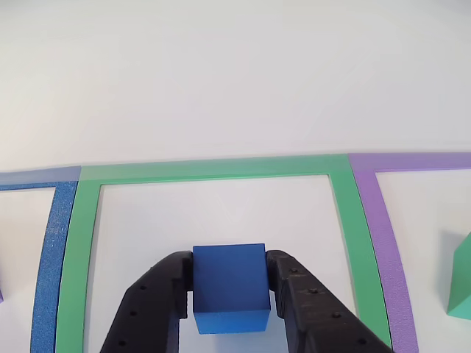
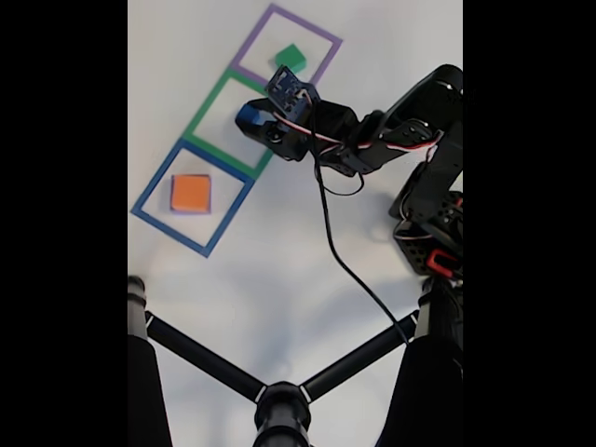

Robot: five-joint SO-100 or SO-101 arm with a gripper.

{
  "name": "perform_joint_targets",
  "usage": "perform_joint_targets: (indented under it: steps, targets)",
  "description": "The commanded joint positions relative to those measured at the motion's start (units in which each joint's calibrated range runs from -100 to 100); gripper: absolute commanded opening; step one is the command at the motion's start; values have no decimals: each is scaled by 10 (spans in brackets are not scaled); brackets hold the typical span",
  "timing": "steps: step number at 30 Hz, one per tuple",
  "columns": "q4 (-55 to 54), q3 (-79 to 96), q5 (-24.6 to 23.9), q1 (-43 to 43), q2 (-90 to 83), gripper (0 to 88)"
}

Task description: Tower of hanoi

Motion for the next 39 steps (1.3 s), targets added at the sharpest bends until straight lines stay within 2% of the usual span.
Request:
perform_joint_targets:
  steps: [1, 5, 9, 12, 19, 23, 28, 31, 39]
  targets:
    - [-38, -18, 0, 4, 13, 34]
    - [-67, -14, 0, -2, 28, 54]
    - [-74, -12, 0, 3, 32, 157]
    - [-74, -12, 0, 3, 29, 194]
    - [-71, 1, 0, 7, -6, 217]
    - [-17, 9, 0, 10, -74, 218]
    - [171, -7, 0, 25, -226, 206]
    - [333, -39, 0, 41, -324, 172]
    - [752, -213, 0, 96, -475, 4]
